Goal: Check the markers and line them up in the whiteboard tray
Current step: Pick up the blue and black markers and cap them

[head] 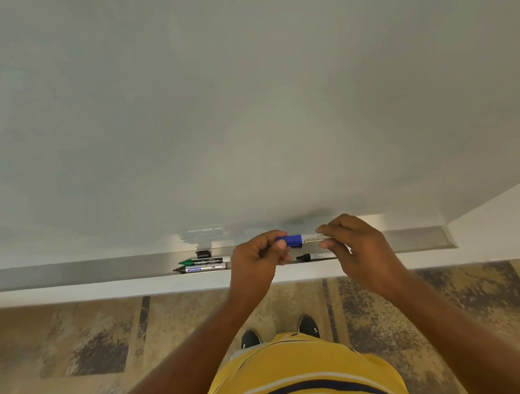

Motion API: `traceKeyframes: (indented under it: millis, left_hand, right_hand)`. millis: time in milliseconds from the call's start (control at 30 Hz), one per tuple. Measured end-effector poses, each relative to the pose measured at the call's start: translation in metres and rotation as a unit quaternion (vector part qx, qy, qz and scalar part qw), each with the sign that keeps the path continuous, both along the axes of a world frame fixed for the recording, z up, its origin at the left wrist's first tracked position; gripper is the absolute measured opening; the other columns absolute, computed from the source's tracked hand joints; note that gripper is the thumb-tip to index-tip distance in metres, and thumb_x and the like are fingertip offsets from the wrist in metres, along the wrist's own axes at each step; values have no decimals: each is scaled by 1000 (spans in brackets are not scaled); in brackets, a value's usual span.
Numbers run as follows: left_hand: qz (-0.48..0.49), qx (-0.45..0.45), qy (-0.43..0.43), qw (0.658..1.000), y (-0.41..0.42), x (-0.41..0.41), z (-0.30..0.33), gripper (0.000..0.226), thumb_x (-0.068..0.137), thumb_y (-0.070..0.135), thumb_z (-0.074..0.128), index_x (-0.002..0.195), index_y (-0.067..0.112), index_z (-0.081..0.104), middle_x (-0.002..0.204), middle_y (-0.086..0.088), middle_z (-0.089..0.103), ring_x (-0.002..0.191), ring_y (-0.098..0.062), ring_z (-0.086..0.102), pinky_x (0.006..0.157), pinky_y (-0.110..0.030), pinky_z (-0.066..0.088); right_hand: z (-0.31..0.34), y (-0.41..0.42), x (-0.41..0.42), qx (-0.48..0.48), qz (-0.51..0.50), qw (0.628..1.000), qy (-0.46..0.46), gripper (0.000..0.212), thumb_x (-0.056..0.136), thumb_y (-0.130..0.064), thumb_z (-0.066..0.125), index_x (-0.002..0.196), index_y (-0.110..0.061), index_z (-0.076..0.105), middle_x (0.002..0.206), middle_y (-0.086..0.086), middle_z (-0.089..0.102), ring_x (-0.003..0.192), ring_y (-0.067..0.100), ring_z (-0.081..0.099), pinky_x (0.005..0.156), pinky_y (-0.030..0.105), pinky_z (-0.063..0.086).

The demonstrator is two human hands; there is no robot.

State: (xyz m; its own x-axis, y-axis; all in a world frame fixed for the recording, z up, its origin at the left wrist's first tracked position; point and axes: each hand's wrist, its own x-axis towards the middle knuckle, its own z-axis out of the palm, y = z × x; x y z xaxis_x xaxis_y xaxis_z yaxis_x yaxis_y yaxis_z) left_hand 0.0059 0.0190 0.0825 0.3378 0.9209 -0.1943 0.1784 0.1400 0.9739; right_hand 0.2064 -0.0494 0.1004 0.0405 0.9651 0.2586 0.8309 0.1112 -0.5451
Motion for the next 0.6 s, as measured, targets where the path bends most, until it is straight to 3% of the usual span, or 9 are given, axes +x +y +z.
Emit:
traceKeyframes:
  millis: [233, 433, 500, 600]
  left_hand:
    - [-5, -5, 11, 1000, 6, 1, -1, 22, 93, 2, 58, 107, 13, 72, 80, -17, 75, 72, -26, 73, 78, -31, 61]
    - [-73, 37, 75, 994, 14, 13, -8, 22, 94, 13, 60, 114, 15, 70, 87, -6, 75, 75, -9, 72, 79, -22, 59]
    - [-73, 42, 99, 992, 15, 19, -18, 24, 95, 14, 59, 118, 15, 67, 90, -4, 75, 76, -7, 71, 82, -25, 59]
    - [-61, 66, 185, 979, 18, 20, -39, 28, 97, 14, 54, 122, 12, 65, 103, -10, 74, 85, -18, 71, 90, -34, 57]
  right_hand:
    - [-2, 3, -10, 7, -21, 1000, -10, 24, 82, -4, 69, 105, -7, 69, 90, 7, 65, 78, 19, 57, 71, 18, 37]
    - [-27, 7, 14, -13, -9, 1000, 7, 29, 85, -3, 64, 113, -10, 66, 100, 4, 56, 86, 13, 52, 78, 12, 36]
    - [-44, 7, 21, -12, -38, 999, -17, 30, 83, 0, 65, 112, -10, 67, 97, 5, 58, 85, 15, 53, 80, 14, 38]
    - [-70, 4, 32, -37, -102, 993, -52, 33, 80, 5, 67, 110, -7, 68, 96, 10, 65, 87, 26, 59, 81, 26, 48]
